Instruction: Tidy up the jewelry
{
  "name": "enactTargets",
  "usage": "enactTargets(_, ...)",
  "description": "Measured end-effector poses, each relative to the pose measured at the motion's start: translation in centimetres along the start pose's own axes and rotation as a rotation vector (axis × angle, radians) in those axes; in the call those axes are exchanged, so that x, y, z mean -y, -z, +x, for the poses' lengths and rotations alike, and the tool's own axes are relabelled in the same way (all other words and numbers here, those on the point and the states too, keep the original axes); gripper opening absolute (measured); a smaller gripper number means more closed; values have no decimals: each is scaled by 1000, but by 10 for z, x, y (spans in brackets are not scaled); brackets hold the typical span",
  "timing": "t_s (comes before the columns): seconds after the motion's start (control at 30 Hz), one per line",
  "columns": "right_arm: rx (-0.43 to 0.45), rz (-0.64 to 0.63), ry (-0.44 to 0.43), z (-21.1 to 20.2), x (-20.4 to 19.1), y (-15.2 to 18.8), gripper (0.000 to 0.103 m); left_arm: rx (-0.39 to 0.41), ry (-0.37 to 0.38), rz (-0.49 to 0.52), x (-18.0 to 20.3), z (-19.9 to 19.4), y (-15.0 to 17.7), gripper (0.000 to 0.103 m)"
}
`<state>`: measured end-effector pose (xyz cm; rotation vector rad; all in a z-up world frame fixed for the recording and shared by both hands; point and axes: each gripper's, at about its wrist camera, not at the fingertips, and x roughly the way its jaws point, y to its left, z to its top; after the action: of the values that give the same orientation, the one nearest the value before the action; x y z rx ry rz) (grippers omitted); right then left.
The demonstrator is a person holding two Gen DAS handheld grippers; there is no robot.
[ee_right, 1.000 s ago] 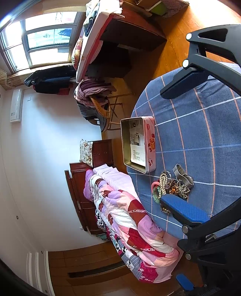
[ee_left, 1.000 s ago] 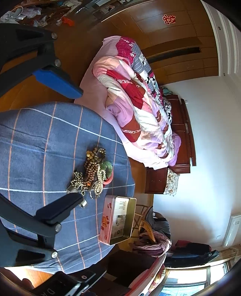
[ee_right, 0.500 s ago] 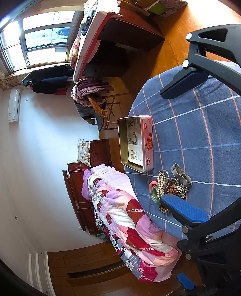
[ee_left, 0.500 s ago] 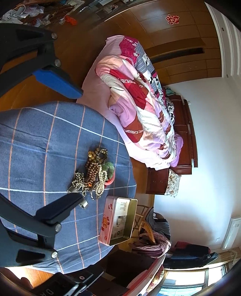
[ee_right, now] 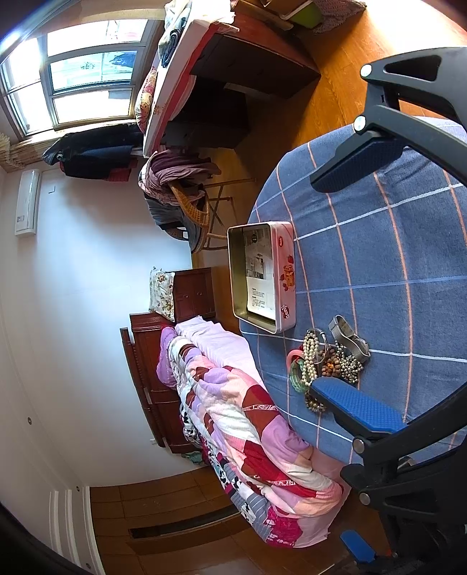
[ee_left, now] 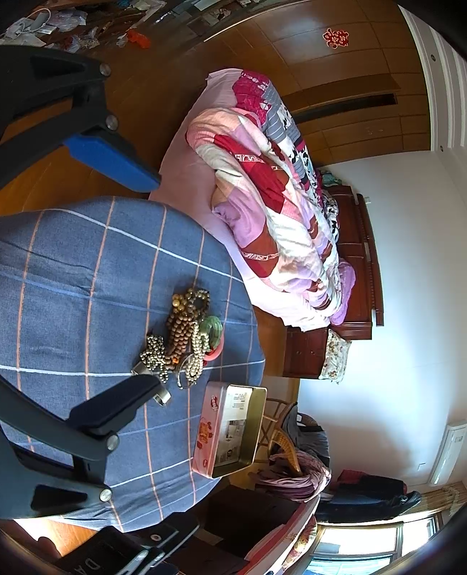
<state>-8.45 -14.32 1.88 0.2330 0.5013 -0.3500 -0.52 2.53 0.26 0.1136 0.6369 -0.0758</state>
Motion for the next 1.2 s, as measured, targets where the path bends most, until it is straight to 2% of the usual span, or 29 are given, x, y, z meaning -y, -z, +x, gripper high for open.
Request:
enactTargets(0.57,-16,-10,-3,8,-4,3,102,-15,-4,-1,0,10,3,103)
enactTargets(0.83,-65,-15,-3,29,-4,11,102,-47,1,21,-3,29,14,103)
enactTargets(0.93,-90,-18,-20,44,-2,18,101,-72,-29,57,-7,45,26,103)
enactTargets(1.0,-116,-19,-45,55,0,24,91,-103,-45,52,-13,55,32,103)
enactTargets(1.07,-164,-25,-69,70,-1,30,62,-148,-43,34,-21,69,37,102)
enactTargets(1.1,-208,-28,-95,82,-3,34,57,-166,-35,20,-25,75,40,100)
enactTargets(1.13,-245,-28,-127,94,-6,36,54,-175,-23,12,-28,77,41,92)
enactTargets(1.17,-267,-28,-155,101,-9,38,54,-195,-2,2,-31,83,42,86)
enactTargets(1.2,-293,-24,-188,113,-14,39,54,-211,15,-3,-32,88,42,85)
